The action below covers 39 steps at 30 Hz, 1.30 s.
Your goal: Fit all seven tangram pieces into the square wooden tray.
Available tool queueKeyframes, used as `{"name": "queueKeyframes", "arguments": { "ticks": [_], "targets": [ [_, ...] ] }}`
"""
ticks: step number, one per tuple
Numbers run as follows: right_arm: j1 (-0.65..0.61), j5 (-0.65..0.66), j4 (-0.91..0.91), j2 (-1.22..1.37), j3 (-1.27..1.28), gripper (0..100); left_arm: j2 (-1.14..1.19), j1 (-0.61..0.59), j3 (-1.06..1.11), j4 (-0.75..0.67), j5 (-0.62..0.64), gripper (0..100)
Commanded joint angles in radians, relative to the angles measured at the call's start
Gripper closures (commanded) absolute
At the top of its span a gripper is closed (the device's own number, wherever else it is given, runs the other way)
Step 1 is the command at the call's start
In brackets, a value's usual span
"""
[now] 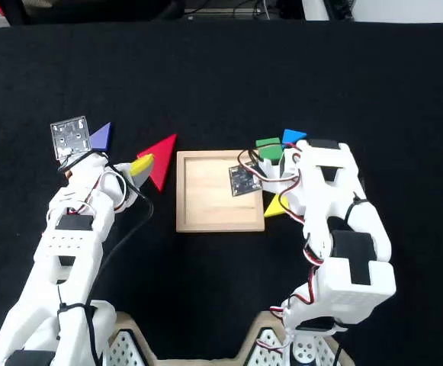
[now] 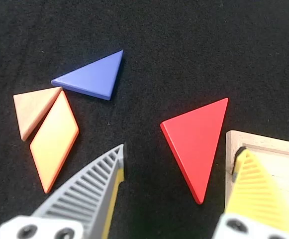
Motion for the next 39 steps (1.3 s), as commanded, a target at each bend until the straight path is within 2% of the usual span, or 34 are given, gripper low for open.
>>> {"name": "queueKeyframes", "arguments": {
  "ticks": [1,14,16,18,24,28,34,39],
  "targets": [
    [0.035,0.003,-0.008,-0.002,-0.030,80.5,-0.017,-0.007,-0.007,-0.018,-0.008,66],
    [0.034,0.000,0.003,-0.013,-0.064,80.8,-0.017,-0.007,-0.007,-0.018,-0.008,66],
    [0.034,-0.041,0.014,-0.013,-0.097,80.8,-0.017,-0.007,-0.007,-0.018,-0.008,66],
    [0.034,-0.083,0.058,-0.030,-0.147,80.8,-0.017,-0.007,-0.007,-0.018,-0.008,66],
    [-0.002,-0.100,0.279,-0.163,-0.234,80.8,-0.017,-0.007,-0.007,-0.018,-0.008,66],
    [-0.117,-0.255,0.333,-0.249,-0.228,80.8,-0.017,-0.007,-0.007,-0.018,-0.008,66],
    [-0.307,-0.565,0.176,-0.268,-0.154,80.8,-0.017,-0.008,-0.007,-0.020,-0.008,66],
    [-0.442,-0.589,0.091,-0.268,-0.053,80.8,-0.015,-0.007,-0.005,-0.020,-0.008,66]
  ]
}}
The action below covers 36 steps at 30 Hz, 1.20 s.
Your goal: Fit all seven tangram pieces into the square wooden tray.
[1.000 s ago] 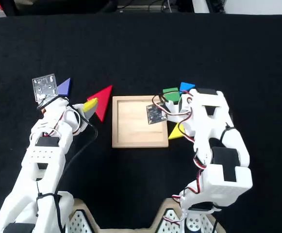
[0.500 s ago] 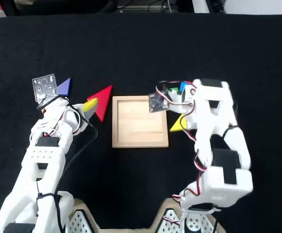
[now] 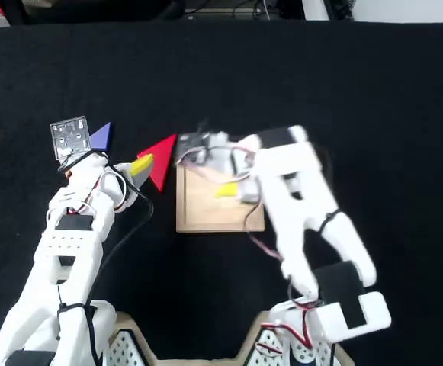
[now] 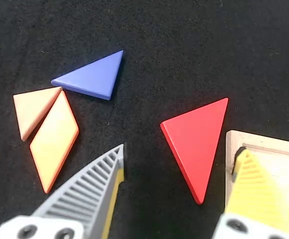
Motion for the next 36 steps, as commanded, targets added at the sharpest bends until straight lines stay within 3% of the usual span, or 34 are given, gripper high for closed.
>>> {"name": "queueKeyframes", "arguments": {
  "ticks": [1,10,19,24,36],
  "targets": [
    [-0.098,-0.021,-0.064,-0.048,0.035,80.8,-0.015,-0.007,-0.005,-0.020,-0.008,66],
    [-0.203,-0.021,-0.115,-0.047,0.058,80.8,-0.018,-0.012,-0.005,-0.018,-0.008,66],
    [-0.198,-0.023,-0.120,0.033,0.051,80.8,-0.021,-0.013,-0.005,-0.018,-0.008,66],
    [-0.196,-0.115,-0.212,0.096,0.053,80.7,-0.021,-0.013,-0.005,-0.018,-0.008,66],
    [-0.169,-0.120,-0.203,0.101,0.056,80.3,-0.020,-0.012,-0.005,-0.018,-0.008,66]
  ]
}}
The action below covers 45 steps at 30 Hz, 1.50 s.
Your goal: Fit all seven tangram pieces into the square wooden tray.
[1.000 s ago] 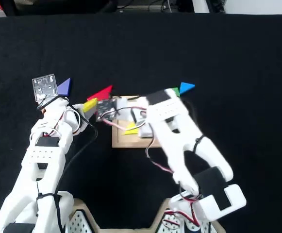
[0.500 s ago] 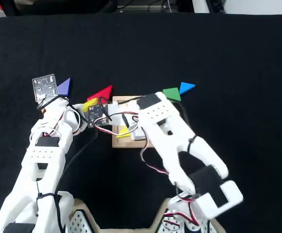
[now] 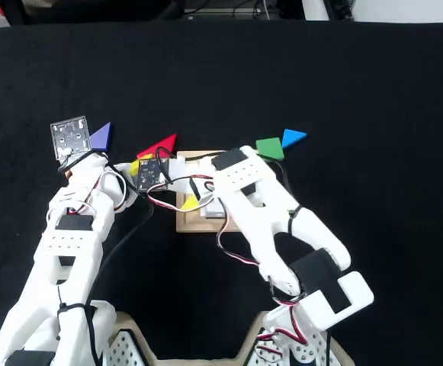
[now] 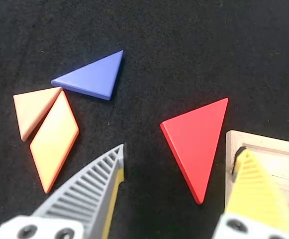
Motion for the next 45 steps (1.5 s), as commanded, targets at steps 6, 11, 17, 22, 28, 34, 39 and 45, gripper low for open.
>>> {"name": "queueKeyframes", "arguments": {
  "ticks": [6,11,17,22,28,34,39,45],
  "targets": [
    [0.021,-0.014,0.069,-0.010,-0.019,66.7,-0.018,-0.010,-0.005,-0.018,-0.008,66],
    [0.023,-0.011,0.069,-0.010,-0.019,60.8,-0.018,-0.010,-0.005,-0.018,-0.008,66],
    [0.023,-0.009,0.081,-0.021,-0.039,62.2,-0.017,-0.010,-0.005,-0.018,-0.008,66],
    [0.086,-0.015,0.161,-0.147,-0.154,72.5,-0.017,-0.010,-0.005,-0.018,-0.008,66],
    [0.117,-0.015,-0.044,-0.173,-0.051,98.8,-0.017,-0.010,-0.005,-0.018,-0.008,66],
    [0.140,-0.015,-0.284,-0.173,0.107,98.8,-0.017,-0.007,-0.005,-0.018,-0.008,66],
    [0.135,-0.023,-0.350,-0.173,0.128,98.8,-0.017,-0.007,-0.005,-0.018,-0.008,66],
    [0.091,-0.199,-0.448,-0.162,0.107,98.8,-0.017,-0.007,-0.005,-0.018,-0.008,66]
  ]
}}
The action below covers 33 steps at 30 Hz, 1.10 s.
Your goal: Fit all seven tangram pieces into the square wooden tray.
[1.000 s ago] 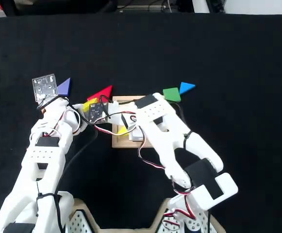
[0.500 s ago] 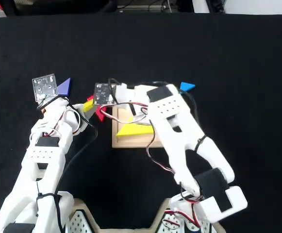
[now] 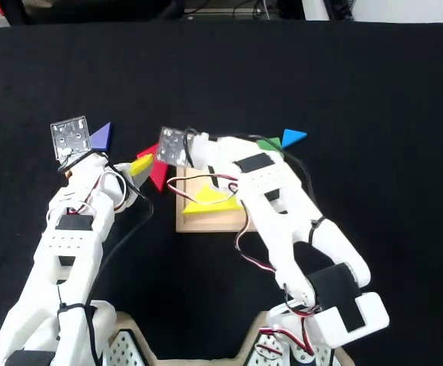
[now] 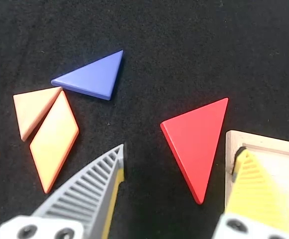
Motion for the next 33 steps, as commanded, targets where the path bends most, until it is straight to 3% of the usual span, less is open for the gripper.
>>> {"name": "queueKeyframes", "arguments": {
  "ticks": [1,13,22,27,33],
  "targets": [
    [-0.035,-0.106,-0.083,-0.024,-0.028,98.8,-0.017,-0.007,-0.002,-0.018,-0.008,66],
    [-0.038,-0.216,-0.157,0.163,-0.027,98.8,-0.018,-0.005,0.007,-0.025,-0.008,66],
    [-0.008,-0.206,-0.115,0.145,0.013,98.8,-0.020,-0.005,0.005,-0.025,-0.008,66],
    [-0.008,-0.138,-0.035,0.084,0.015,98.8,-0.025,-0.007,0.008,-0.025,-0.008,66],
    [0.014,-0.203,-0.031,-0.016,0.012,98.8,-0.026,-0.007,0.008,-0.025,-0.008,66]
  ]
}}
